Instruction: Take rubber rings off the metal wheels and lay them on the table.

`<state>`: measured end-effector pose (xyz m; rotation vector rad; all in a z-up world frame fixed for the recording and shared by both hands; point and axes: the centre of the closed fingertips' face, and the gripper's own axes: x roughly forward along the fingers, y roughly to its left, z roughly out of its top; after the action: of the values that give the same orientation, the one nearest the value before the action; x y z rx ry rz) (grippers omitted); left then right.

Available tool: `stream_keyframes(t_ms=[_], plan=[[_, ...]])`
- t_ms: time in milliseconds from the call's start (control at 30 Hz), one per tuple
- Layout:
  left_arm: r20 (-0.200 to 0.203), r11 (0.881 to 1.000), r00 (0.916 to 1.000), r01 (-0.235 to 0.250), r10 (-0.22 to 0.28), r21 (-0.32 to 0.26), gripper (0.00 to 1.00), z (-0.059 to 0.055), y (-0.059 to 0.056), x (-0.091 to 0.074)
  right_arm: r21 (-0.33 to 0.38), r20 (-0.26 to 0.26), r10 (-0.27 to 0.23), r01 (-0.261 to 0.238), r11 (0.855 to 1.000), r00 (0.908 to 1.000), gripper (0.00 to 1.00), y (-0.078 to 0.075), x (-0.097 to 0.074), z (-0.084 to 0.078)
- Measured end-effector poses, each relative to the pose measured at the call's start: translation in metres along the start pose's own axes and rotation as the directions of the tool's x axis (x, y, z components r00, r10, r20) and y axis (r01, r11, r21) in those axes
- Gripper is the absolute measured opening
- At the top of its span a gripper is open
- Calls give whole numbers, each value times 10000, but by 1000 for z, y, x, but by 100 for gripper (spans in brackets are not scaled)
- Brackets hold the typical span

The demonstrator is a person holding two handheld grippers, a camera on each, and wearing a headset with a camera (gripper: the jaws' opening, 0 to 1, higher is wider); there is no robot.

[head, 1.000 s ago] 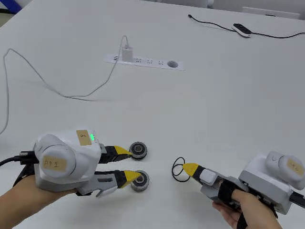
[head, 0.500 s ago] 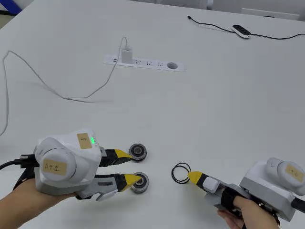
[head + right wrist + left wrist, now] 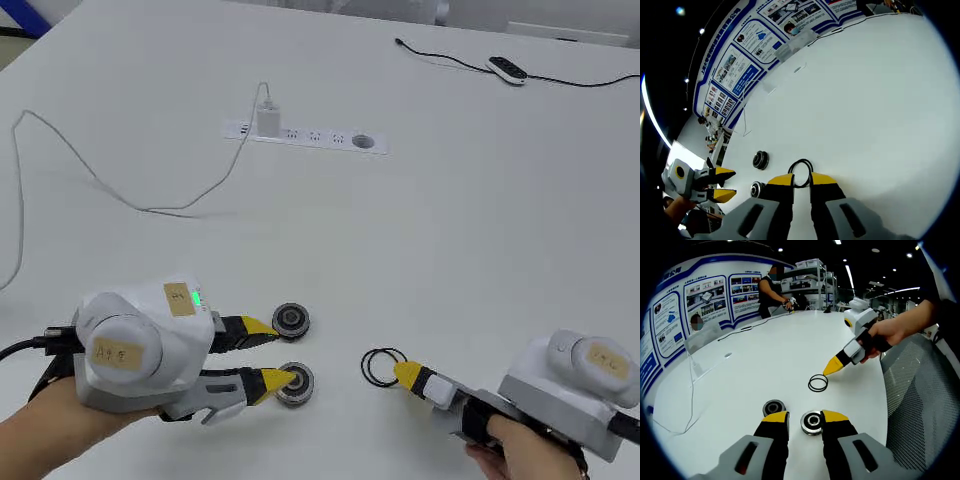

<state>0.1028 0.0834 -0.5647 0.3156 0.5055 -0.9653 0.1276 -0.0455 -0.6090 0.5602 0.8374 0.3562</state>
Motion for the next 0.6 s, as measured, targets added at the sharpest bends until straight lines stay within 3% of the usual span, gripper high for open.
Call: stream_keyframes(t_ms=[133,333,433,600], plan=[[14,10000,10000,-17,17,-22,26,0,1,0,-535,2,-138,137,9985,9999,17,-1,0,2],[-33,10000,10000,-25,25,-44,26,-1,2,1,-538,93,123,-118,9985,9999,19,4,1,3],[-310,9997,9995,0,8,255,25,-5,3,0,-584,221,628,-614,9964,9978,23,14,3,7],[-195,9998,9996,-183,182,-37,25,-5,14,-1,-621,393,1355,-1329,9892,9900,31,31,7,12]])
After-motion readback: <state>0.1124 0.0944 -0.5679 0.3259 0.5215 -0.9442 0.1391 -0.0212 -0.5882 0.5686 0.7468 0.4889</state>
